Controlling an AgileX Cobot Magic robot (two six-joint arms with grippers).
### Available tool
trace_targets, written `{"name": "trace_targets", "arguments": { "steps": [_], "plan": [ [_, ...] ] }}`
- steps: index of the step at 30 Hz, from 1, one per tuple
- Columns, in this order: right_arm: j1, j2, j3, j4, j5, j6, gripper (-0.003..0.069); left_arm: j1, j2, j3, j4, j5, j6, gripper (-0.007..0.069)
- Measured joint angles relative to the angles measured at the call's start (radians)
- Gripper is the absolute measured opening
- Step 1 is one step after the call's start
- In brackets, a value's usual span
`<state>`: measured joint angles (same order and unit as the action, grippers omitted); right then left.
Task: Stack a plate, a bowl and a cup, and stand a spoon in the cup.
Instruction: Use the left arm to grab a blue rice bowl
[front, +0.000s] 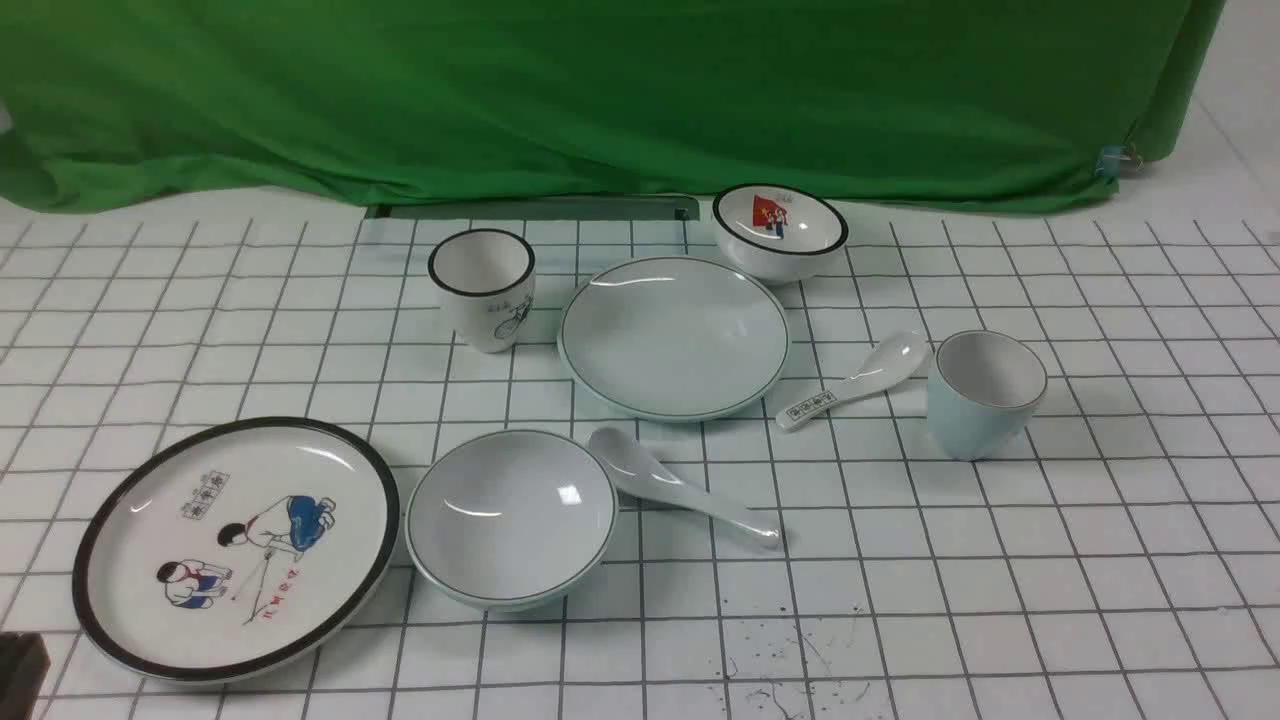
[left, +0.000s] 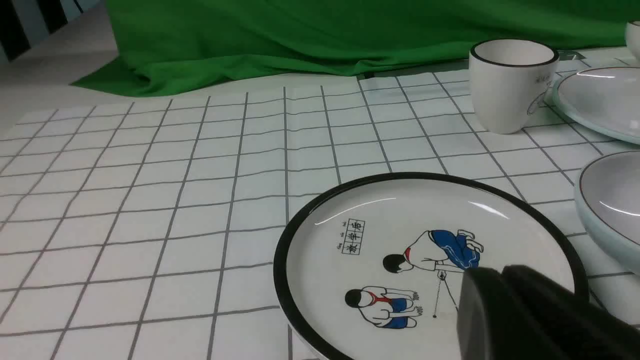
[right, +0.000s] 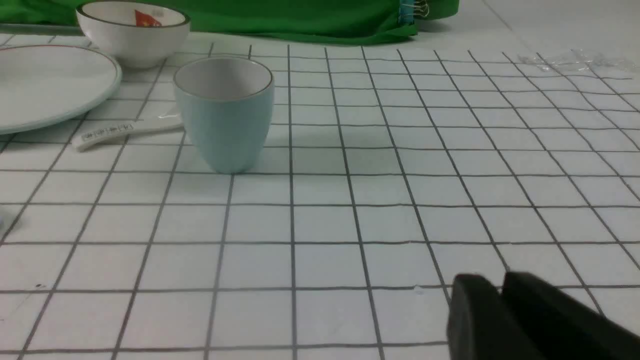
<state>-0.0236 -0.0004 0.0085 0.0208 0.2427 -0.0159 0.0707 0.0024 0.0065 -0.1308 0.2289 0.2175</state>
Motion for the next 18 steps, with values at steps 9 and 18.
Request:
{"name": "trace_targets", "arguments": {
  "steps": [9, 18],
  "plan": [
    [0.000, 0.000, 0.000, 0.000, 0.000, 0.000, 0.0136, 0.000, 0.000, 0.000, 0.000, 0.000, 0.000, -0.0029],
    [0.000, 0.000, 0.000, 0.000, 0.000, 0.000, 0.0151, 0.000, 0.000, 0.000, 0.001, 0.000, 0.005, -0.0029]
  ]
}}
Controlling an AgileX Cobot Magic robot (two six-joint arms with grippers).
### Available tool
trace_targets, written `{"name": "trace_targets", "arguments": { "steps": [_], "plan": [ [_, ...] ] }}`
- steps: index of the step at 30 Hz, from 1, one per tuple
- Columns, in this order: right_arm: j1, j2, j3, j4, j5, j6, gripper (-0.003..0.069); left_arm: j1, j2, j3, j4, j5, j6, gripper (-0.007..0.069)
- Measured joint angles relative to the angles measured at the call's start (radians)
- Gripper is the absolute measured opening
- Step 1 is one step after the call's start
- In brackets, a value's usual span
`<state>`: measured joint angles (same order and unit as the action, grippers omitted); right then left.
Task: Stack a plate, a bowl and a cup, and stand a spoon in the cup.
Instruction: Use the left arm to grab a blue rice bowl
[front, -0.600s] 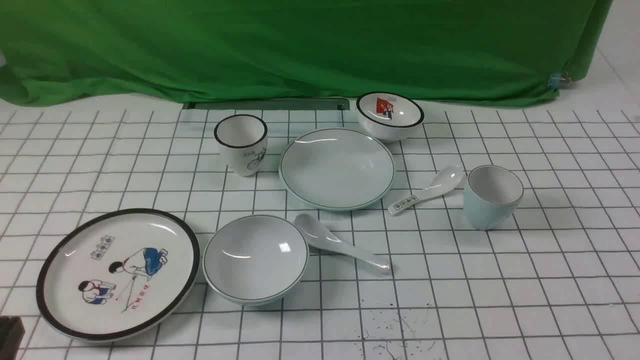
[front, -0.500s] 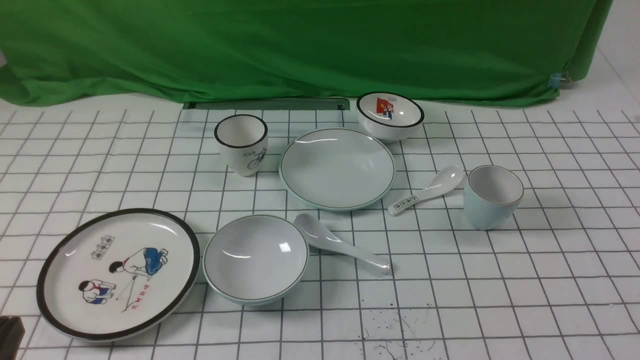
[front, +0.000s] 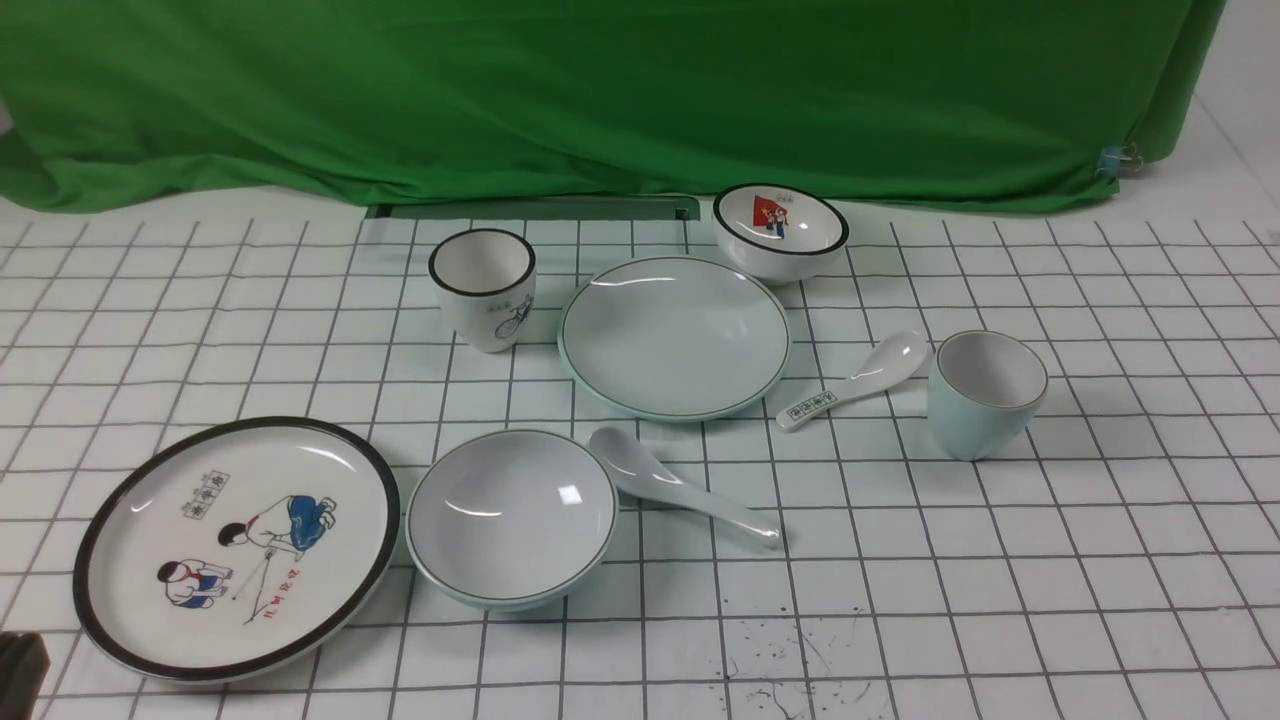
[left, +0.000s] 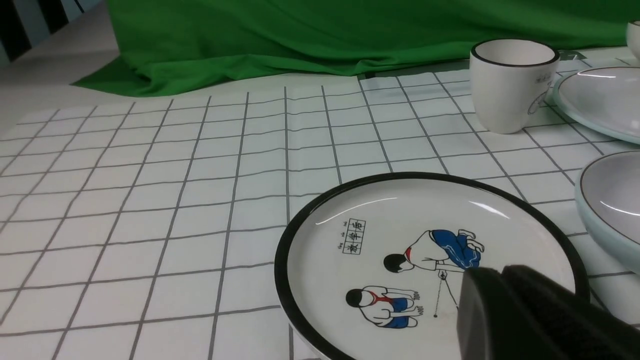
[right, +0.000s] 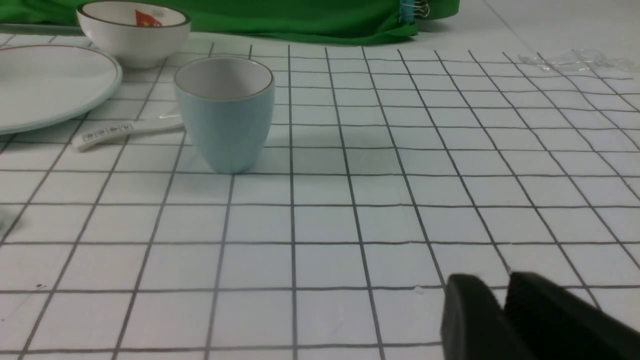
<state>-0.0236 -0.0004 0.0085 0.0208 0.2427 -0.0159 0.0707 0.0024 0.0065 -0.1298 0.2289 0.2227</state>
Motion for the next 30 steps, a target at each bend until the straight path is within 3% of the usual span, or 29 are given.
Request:
{"name": "trace_targets", "arguments": {
  "steps": [19, 25, 30],
  "plan": [
    [0.000, 0.000, 0.000, 0.000, -0.020, -0.003, 0.0192, 0.000, 0.000, 0.000, 0.014, -0.014, 0.040, -0.0029],
    [0.000, 0.000, 0.000, 0.000, -0.132, -0.003, 0.0204, 0.000, 0.000, 0.001, 0.014, -0.177, 0.040, -0.0029],
    [0.000, 0.000, 0.000, 0.000, -0.451, 0.002, 0.0220, 0.000, 0.000, 0.001, 0.022, -0.479, 0.040, -0.0029]
  ]
}}
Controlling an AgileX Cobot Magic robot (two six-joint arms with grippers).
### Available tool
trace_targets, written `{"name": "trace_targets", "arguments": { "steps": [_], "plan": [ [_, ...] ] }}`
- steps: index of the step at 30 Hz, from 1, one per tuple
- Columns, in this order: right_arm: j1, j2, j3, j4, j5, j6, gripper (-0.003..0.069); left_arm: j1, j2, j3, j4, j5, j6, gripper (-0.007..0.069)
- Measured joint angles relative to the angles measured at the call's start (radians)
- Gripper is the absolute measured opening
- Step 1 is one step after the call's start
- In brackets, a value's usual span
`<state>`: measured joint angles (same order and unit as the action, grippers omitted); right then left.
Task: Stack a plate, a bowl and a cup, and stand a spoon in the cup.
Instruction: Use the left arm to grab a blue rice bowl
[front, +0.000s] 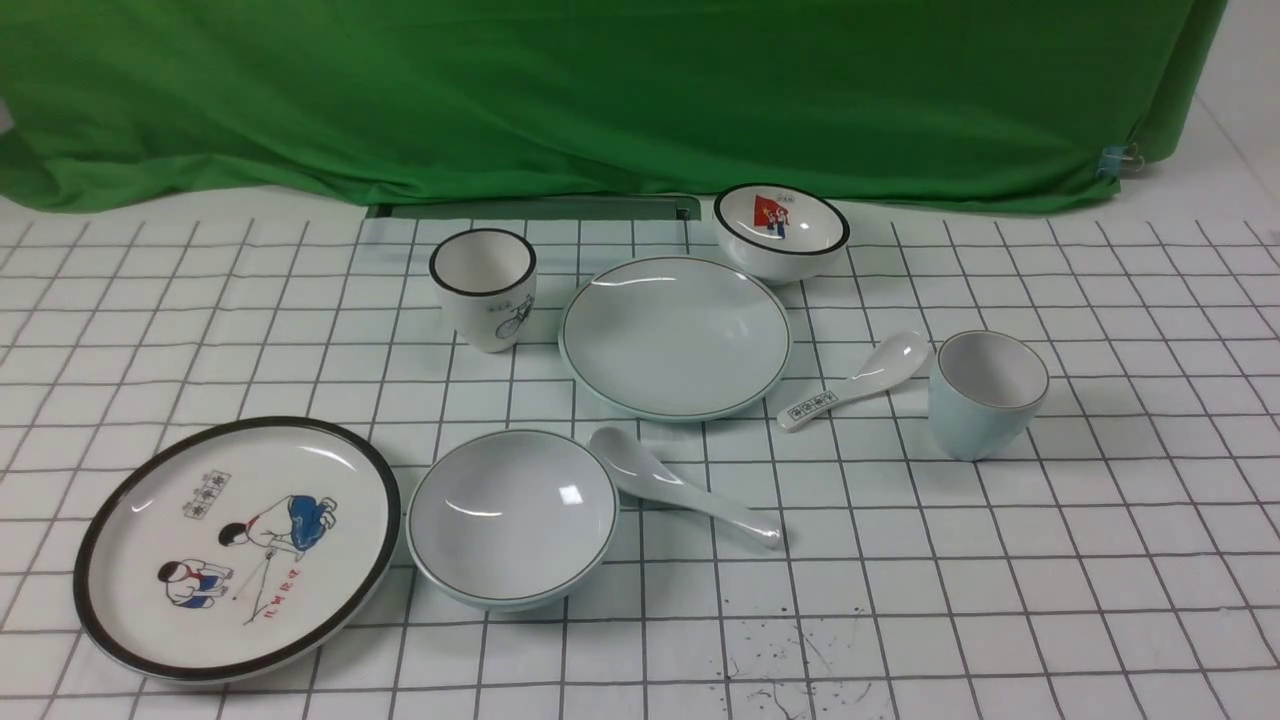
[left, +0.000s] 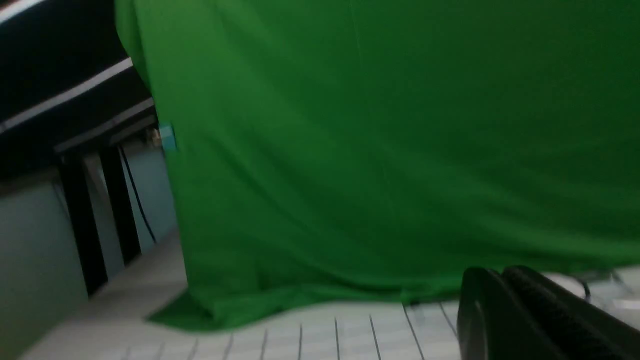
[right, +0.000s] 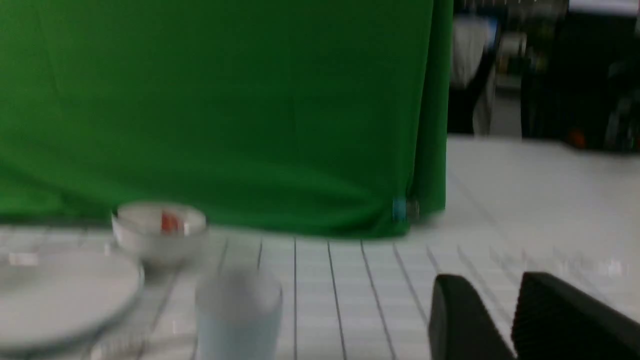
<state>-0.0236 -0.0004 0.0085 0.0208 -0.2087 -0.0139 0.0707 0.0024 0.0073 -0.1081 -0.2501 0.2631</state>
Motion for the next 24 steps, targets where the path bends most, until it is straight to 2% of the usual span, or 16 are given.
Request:
{"name": "trace_targets", "arguments": {
  "steps": [2, 3, 4, 6, 7, 11, 13, 14, 15, 16, 17, 19, 24],
  "plan": [
    [0.000, 0.000, 0.000, -0.002, -0.146, 0.060, 0.0228, 0.000, 0.000, 0.000, 0.020, -0.101, 0.000, -0.0029],
    [0.000, 0.000, 0.000, -0.002, -0.160, 0.071, 0.0228, 0.000, 0.000, 0.000, 0.023, -0.111, 0.000, -0.0029],
    [0.000, 0.000, 0.000, -0.002, -0.279, 0.176, 0.0230, 0.000, 0.000, 0.000, 0.047, -0.206, -0.007, -0.0029],
    [0.000, 0.000, 0.000, -0.001, -0.374, 0.255, 0.0232, 0.000, 0.000, 0.000, 0.058, -0.291, -0.050, -0.0029],
    [0.000, 0.000, 0.000, 0.000, -0.402, 0.274, 0.0234, 0.000, 0.000, 0.000, 0.059, -0.346, -0.085, -0.0029],
    [0.000, 0.009, -0.002, 0.000, -0.451, 0.311, 0.0219, 0.000, 0.000, -0.003, 0.062, -0.501, -0.381, -0.0029],
    [0.000, 0.031, -0.026, 0.000, -0.408, 0.292, 0.0170, 0.000, 0.014, -0.038, 0.084, -0.477, -0.482, -0.0029],
    [0.000, 0.051, -0.066, 0.000, -0.362, 0.266, 0.0129, 0.000, 0.037, -0.092, 0.116, -0.428, -0.517, -0.0029],
    [0.000, 0.059, -0.074, 0.000, -0.354, 0.259, 0.0120, 0.000, 0.048, -0.103, 0.128, -0.418, -0.526, -0.0029],
    [0.000, 0.098, -0.134, 0.000, -0.296, 0.207, 0.0054, 0.000, 0.091, -0.205, 0.171, -0.336, -0.550, -0.0029],
    [0.000, 0.139, -0.189, 0.000, -0.263, 0.165, 0.0029, 0.000, 0.139, -0.288, 0.196, -0.243, -0.558, -0.0029],
    [0.000, 0.236, -0.294, 0.000, -0.193, 0.082, 0.0015, 0.000, 0.236, -0.422, 0.209, -0.122, -0.568, -0.0029],
    [0.000, 0.452, -0.441, 0.000, -0.055, -0.032, 0.0014, -0.003, 0.480, -0.617, 0.219, 0.049, -0.568, -0.0029]
  ]
}}
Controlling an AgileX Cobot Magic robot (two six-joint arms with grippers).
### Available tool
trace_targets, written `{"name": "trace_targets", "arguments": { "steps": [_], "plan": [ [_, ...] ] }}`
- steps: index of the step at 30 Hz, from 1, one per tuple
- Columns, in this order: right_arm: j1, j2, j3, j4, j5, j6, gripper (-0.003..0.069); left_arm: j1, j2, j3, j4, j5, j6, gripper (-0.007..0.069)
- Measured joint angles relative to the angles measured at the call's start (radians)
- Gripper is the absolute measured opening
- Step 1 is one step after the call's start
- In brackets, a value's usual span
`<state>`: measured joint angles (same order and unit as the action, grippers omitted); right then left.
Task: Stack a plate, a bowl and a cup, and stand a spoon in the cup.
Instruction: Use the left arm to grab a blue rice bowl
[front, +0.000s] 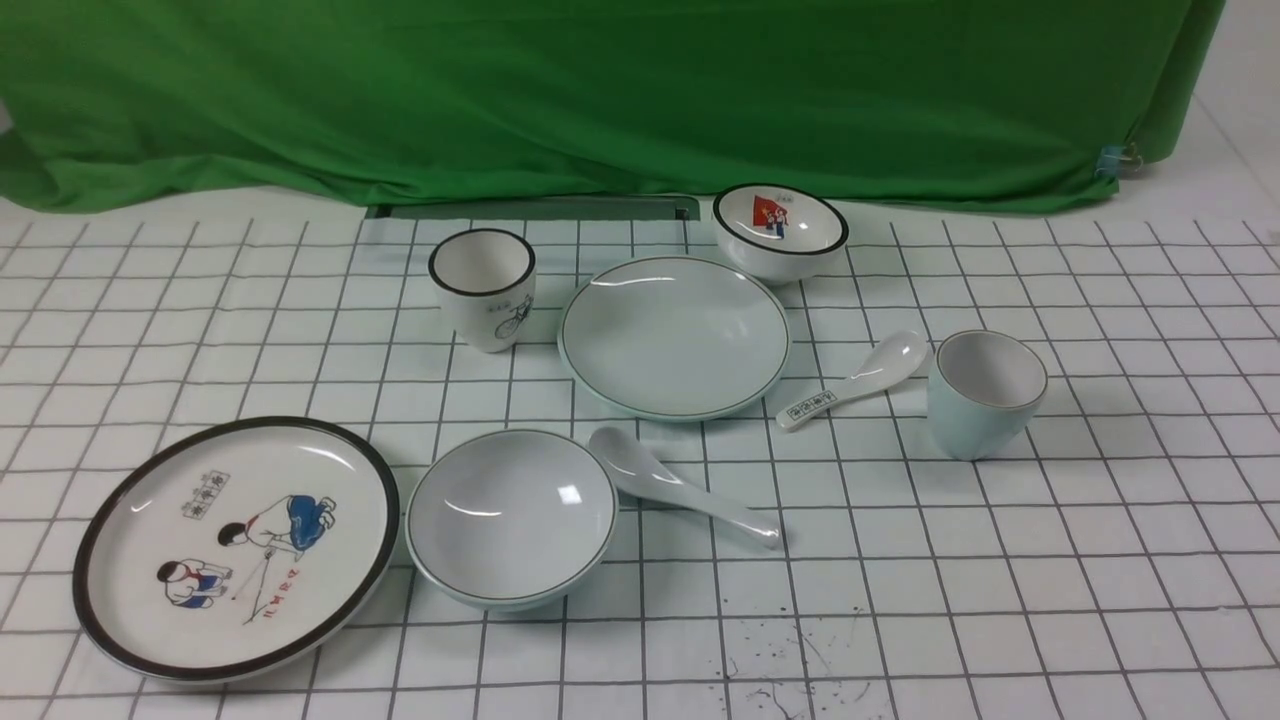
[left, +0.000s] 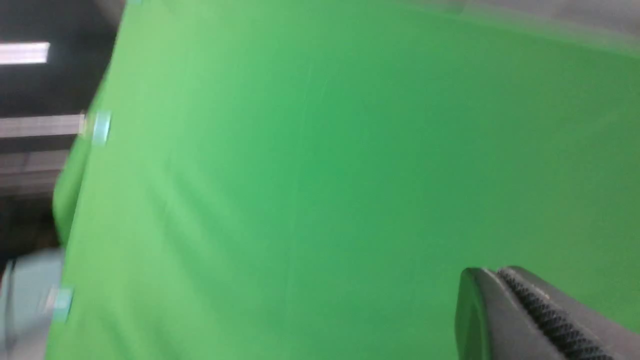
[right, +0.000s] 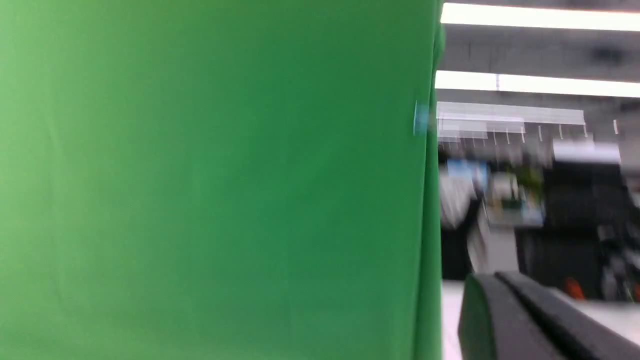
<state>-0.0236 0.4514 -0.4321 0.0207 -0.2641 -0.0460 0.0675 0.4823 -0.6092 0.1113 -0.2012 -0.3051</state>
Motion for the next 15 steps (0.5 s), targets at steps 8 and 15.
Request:
{"name": "trace_targets", "arguments": {
  "steps": [8, 15],
  "plan": [
    [0.018, 0.395, -0.186, 0.001, 0.498, -0.030, 0.0013, -0.097, 0.336, -0.202, -0.111, 0.609, 0.163, -0.0029],
    [0.226, 0.650, -0.296, 0.001, 0.760, -0.091, 0.0013, -0.209, 0.662, -0.247, -0.484, 0.907, 0.540, -0.0027]
  ]
}}
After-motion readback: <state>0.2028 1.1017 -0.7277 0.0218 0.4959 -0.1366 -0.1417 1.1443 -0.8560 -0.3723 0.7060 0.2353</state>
